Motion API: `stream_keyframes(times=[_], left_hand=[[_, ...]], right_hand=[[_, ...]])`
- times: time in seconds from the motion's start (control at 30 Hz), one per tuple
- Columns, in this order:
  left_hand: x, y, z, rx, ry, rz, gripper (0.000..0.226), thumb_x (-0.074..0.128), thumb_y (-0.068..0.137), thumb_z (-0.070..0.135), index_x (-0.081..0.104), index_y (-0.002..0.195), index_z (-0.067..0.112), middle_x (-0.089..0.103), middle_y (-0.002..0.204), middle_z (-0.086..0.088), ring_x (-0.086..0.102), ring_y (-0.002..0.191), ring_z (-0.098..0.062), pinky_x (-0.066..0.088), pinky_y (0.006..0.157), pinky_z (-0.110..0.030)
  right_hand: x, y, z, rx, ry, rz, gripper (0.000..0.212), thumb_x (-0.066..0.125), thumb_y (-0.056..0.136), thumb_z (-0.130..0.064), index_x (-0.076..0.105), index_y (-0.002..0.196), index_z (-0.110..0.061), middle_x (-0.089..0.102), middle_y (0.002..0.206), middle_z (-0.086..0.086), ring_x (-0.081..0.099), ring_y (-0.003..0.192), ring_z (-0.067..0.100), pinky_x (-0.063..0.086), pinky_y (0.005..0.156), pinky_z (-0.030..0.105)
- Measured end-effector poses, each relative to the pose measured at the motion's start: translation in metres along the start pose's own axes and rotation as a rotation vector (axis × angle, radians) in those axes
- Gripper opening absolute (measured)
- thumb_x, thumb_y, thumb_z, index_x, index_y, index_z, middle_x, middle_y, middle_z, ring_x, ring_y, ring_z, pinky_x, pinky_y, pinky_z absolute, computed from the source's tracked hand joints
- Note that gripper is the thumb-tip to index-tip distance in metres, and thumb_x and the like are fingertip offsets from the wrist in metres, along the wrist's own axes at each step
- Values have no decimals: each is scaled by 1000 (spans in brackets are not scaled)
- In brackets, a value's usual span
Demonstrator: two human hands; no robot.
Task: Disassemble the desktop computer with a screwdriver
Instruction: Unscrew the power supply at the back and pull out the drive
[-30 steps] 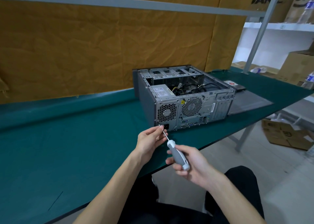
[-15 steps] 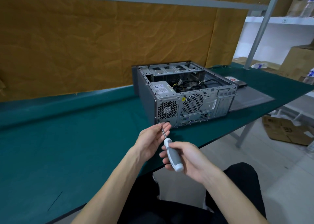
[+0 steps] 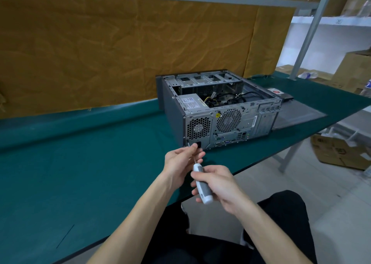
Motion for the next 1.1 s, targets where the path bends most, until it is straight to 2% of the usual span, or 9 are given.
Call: stream_keyframes(times=[0.1, 0.2, 0.33, 0.4, 0.53, 0.63, 0.77, 0.93, 1.1], left_hand=[[1, 0, 1, 1, -30, -11, 17, 57, 100, -1, 62, 112, -10, 77, 95, -19, 77, 81, -23, 62, 66, -26], [2, -1, 3, -50, -87, -113, 27, 39, 106, 2, 56, 123, -9, 75, 109, -19, 76, 94, -24, 62, 77, -27], [-2, 2, 2, -35, -4, -105, 24, 51, 104, 10, 59, 119, -7, 75, 109, -18, 75, 100, -26, 62, 76, -28], [-5, 5, 0, 41, 80, -35, 22, 63, 99, 12, 63, 111, -7, 77, 101, -17, 76, 94, -25, 62, 71, -28], [-13, 11, 2, 237, 293, 222, 19, 63, 98, 19, 65, 98, 0, 77, 83, -9, 76, 73, -17, 59, 59, -29], [-21, 17, 10, 498, 626, 388, 21, 70, 90, 27, 61, 103, 13, 70, 86, 1, 72, 73, -15, 61, 69, -38], [-18, 17, 13, 733, 827, 365, 24, 75, 88, 32, 56, 100, 22, 64, 86, 9, 63, 77, -2, 51, 74, -28], [-15, 19, 13, 905, 915, 319, 20, 70, 94, 20, 51, 98, 15, 60, 84, -1, 58, 76, -22, 51, 72, -41], [-14, 19, 13, 927, 973, 296, 22, 66, 94, 12, 46, 101, 17, 56, 87, 1, 56, 79, -21, 51, 73, -42]], right_hand=[[3, 0, 3, 25, 44, -45, 31, 75, 92, -21, 64, 115, -3, 69, 80, 13, 68, 62, 25, 57, 54, 35], [4, -5, 1, 174, 294, -230, 33, 56, 103, -26, 59, 119, 3, 69, 86, 22, 68, 67, 31, 59, 56, 38], [-3, -1, 3, 23, -6, -64, 21, 67, 97, -19, 65, 110, -2, 73, 81, 17, 70, 65, 28, 59, 59, 39], [-3, 2, 6, -28, -126, 35, 26, 77, 88, -23, 65, 106, -9, 72, 74, 7, 69, 62, 23, 55, 55, 33], [-5, 8, 13, -109, -198, 100, 35, 85, 79, -27, 61, 102, -15, 68, 67, -6, 61, 58, 7, 48, 56, 23], [-17, 6, 21, -179, -236, 120, 31, 83, 80, -23, 61, 101, -15, 69, 69, -5, 60, 59, 9, 48, 62, 27], [-34, 6, 30, -206, -149, 142, 26, 79, 83, -17, 62, 102, -12, 69, 70, -3, 60, 62, 14, 49, 67, 34], [-43, 13, 29, -201, -95, 167, 22, 75, 87, -15, 62, 105, -11, 70, 72, -2, 59, 55, 14, 50, 54, 28], [-44, 17, 32, -187, -59, 178, 19, 74, 89, -15, 63, 105, -11, 69, 72, 0, 58, 51, 17, 46, 46, 25]])
Point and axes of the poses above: each hand's wrist, its own y-axis towards the middle knuckle, its own x-axis out of the palm, z = x × y, the point moved 2 cm from there along y, towards the middle knuckle
